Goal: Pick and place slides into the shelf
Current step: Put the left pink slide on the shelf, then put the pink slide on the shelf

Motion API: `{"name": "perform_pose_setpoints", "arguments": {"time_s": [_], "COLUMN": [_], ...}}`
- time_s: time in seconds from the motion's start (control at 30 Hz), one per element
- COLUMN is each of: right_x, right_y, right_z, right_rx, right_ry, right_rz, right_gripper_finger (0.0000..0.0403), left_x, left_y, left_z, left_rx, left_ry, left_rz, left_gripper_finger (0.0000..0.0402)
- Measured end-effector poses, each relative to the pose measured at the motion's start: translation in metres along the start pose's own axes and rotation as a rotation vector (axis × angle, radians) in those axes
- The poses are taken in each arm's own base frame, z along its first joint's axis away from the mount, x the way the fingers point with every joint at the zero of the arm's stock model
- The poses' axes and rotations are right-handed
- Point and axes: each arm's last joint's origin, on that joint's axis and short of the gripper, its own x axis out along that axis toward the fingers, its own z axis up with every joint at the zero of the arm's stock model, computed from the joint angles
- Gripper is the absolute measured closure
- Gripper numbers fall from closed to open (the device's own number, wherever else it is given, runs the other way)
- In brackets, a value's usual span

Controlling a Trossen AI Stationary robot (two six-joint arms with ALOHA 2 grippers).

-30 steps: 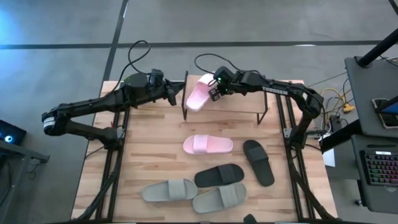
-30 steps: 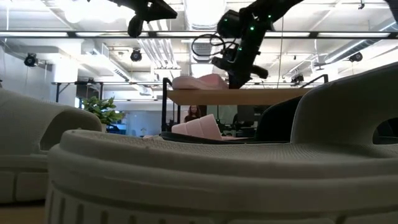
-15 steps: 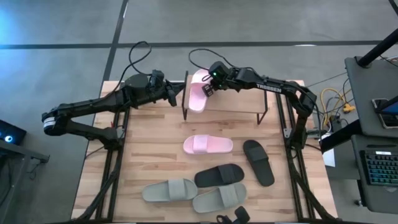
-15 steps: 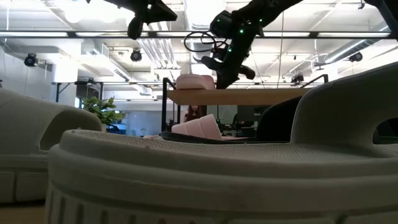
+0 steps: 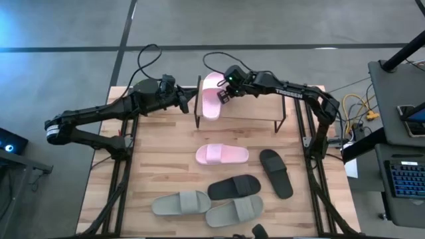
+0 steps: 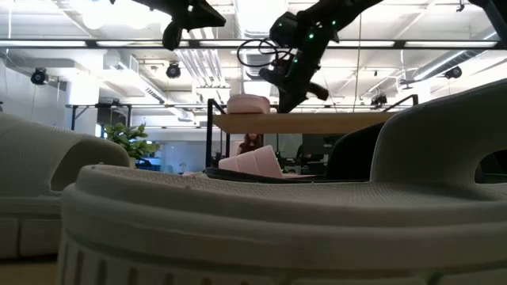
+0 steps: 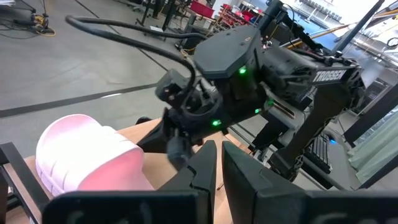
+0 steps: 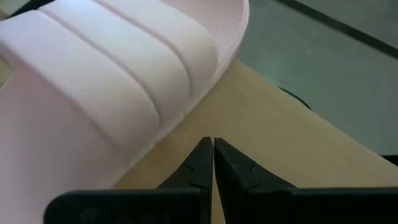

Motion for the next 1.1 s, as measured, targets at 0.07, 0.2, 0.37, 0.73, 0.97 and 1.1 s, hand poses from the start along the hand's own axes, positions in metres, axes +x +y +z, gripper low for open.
{"name": "perform_pose_setpoints", "arguments": {"time_s": [0.07, 0.2, 0.37, 0.73, 0.97, 1.1], "right_x": [-0.003, -0.001, 0.01, 0.009, -0.002, -0.021], "right_y": [0.002, 0.008, 0.017, 0.022, 0.019, 0.022], "right_z": [-0.002, -0.002, -0.003, -0.002, -0.011, -0.013], "right_rx": [-0.013, -0.018, -0.016, -0.01, -0.032, -0.052], "right_ry": [0.009, 0.006, -0.012, -0.01, 0.074, 0.079], "right_rz": [0.004, 0.063, 0.083, 0.164, 0.132, 0.147], "right_gripper_finger": [0.0394, 0.0394, 0.0394, 0.0394, 0.0394, 0.0394], "left_x": [0.0, 0.0, 0.0, 0.0, 0.0, 0.0], "left_y": [0.0, 0.0, 0.0, 0.0, 0.0, 0.0], "left_z": [0.0, 0.0, 0.0, 0.0, 0.0, 0.0], "left_rx": [0.0, 0.0, -0.001, 0.005, 0.024, 0.024], "left_ry": [0.0, -0.002, -0.004, -0.003, -0.003, -0.003], "left_rz": [0.0, -0.001, -0.002, -0.001, -0.001, -0.001], "left_gripper_finger": [0.0391, 0.0391, 0.0391, 0.0391, 0.0391, 0.0391]}}
